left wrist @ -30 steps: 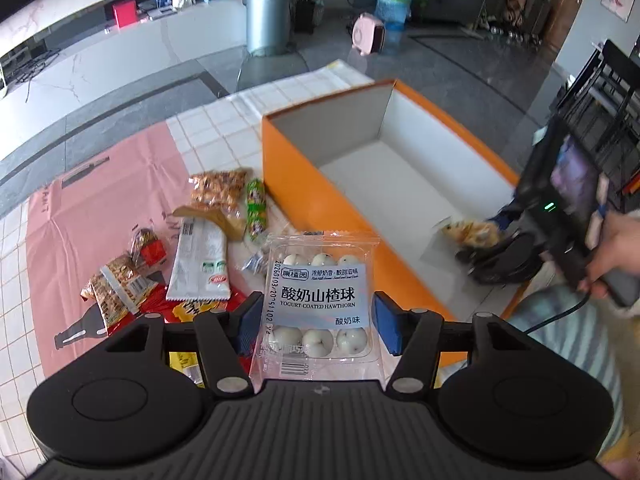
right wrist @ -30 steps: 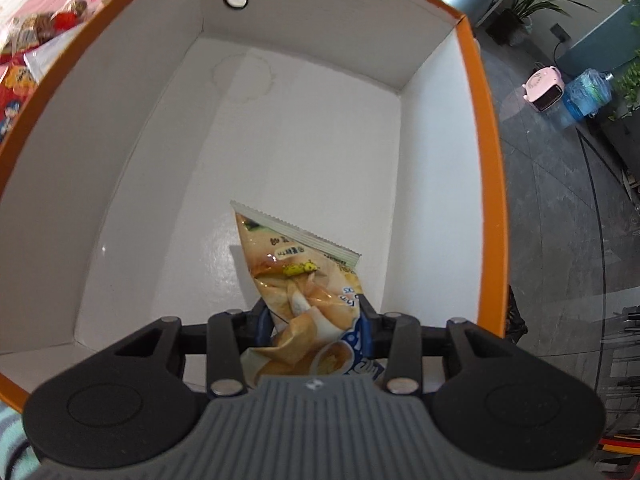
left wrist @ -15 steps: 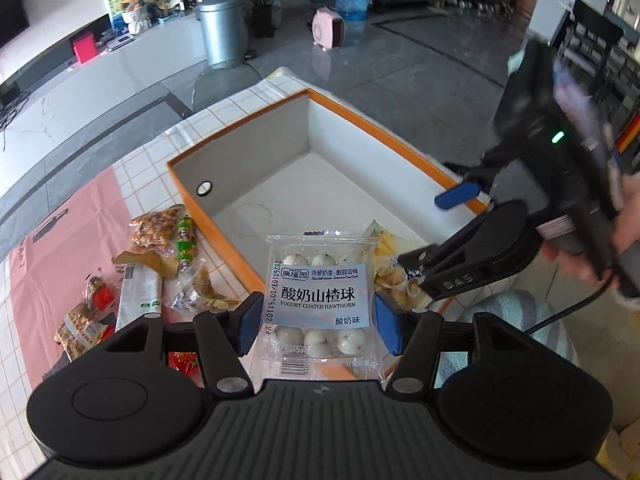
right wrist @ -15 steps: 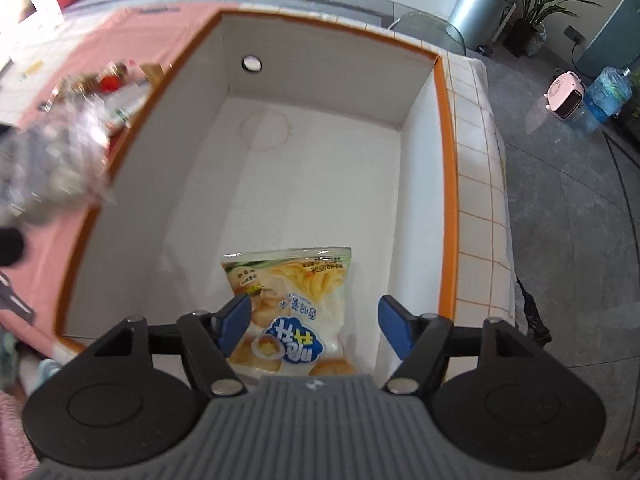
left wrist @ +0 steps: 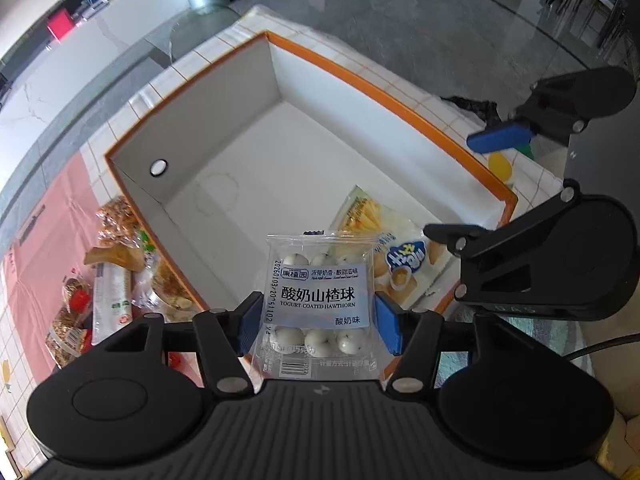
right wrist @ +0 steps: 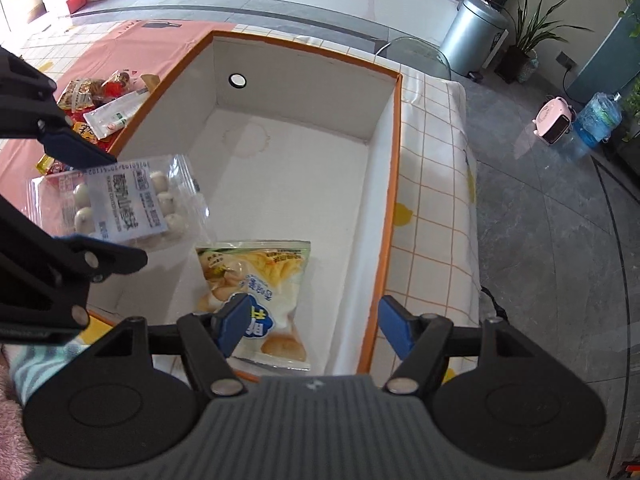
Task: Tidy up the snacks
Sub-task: 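Release the chip bag in the box while the left gripper lowers the hawthorn pack beside it, then withdraw both grippers from the box back toward the snack pile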
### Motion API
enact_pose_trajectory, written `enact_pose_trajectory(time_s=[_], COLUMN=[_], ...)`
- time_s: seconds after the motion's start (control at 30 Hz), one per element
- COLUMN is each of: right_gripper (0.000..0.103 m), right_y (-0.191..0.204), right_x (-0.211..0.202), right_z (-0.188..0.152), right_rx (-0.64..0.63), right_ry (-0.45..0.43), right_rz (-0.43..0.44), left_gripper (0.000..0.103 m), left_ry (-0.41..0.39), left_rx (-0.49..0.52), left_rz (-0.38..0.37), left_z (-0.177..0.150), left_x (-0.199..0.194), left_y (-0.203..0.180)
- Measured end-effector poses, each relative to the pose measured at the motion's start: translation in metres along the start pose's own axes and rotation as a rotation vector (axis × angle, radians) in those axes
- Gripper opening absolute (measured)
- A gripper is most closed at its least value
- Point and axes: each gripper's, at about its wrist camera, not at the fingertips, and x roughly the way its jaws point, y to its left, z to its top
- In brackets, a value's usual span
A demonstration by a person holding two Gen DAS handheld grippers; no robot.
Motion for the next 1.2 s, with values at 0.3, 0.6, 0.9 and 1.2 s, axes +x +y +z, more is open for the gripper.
enact_pose_trajectory(time_s=[0.3,0.6,0.9,1.2], right_gripper=[0.067,0.068,0.068,0.068], right_y=[0.005,0.002,-0.001,0.014], right_x=[0.006,0.011,0.011,-0.013], right_z=[-0.006,-0.006,-0.005,-0.010], right_rx=[-0.010,0.005,0.040,0.136], right_ry=[0.007,0.034,0.037,-0.076], right_rz=[-0.026,-0.044,-0.048,-0.147], left_gripper=[0.069,0.072,0.078,0.078], left_ry=[0.071,0.088,-0.013,-0.229], left_rx=[-0.019,-0.004,-0.024,-0.165], left_rz=[-0.016,-0.043,-0.085,-0.077], left_z=[0.001,-0.004,-0.014,-0.048], left_x=[0.026,0.035,0.003,-0.052], left_y=[-0.002,-0.005,-0.002,0.021])
